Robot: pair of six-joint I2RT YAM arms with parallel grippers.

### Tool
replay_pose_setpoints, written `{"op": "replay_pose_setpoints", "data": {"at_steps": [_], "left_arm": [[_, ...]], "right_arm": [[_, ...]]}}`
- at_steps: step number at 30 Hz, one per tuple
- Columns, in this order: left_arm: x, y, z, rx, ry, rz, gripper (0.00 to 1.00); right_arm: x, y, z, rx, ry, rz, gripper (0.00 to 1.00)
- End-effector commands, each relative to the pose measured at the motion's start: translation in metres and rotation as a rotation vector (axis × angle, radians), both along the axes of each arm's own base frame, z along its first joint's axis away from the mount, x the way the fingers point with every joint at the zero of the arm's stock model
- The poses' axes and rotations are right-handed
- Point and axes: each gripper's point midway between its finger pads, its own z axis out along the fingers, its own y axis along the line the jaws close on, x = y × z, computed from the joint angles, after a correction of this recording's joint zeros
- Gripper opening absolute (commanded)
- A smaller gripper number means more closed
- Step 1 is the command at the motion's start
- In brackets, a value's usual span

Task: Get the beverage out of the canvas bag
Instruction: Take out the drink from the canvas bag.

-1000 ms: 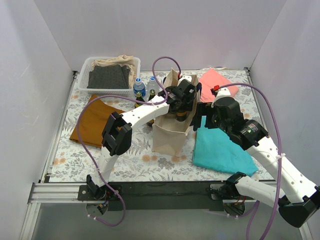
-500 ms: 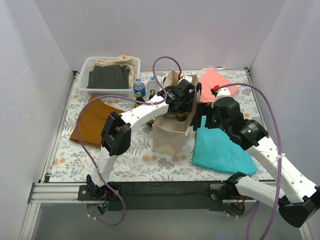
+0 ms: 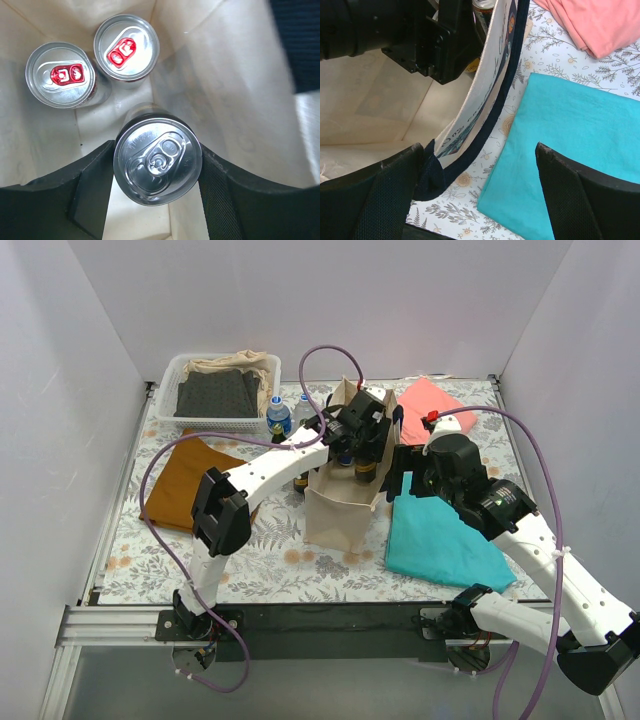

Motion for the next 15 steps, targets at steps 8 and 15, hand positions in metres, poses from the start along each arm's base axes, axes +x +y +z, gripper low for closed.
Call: {"op": "replay_pose_setpoints", "data": {"at_steps": [8, 15], "left_arm": [[-0.017, 0.002, 0.112, -0.18, -0.145, -0.076, 0.0], [-0.02, 0.006, 0.132, -0.194, -0.176, -0.092, 0.0]], "right_arm": [[0.006, 0.002, 0.012, 0.015, -0.034, -0.004, 0.97], [0.005, -0.001, 0.009, 0.013, -0.035, -0.017, 0.97]]}}
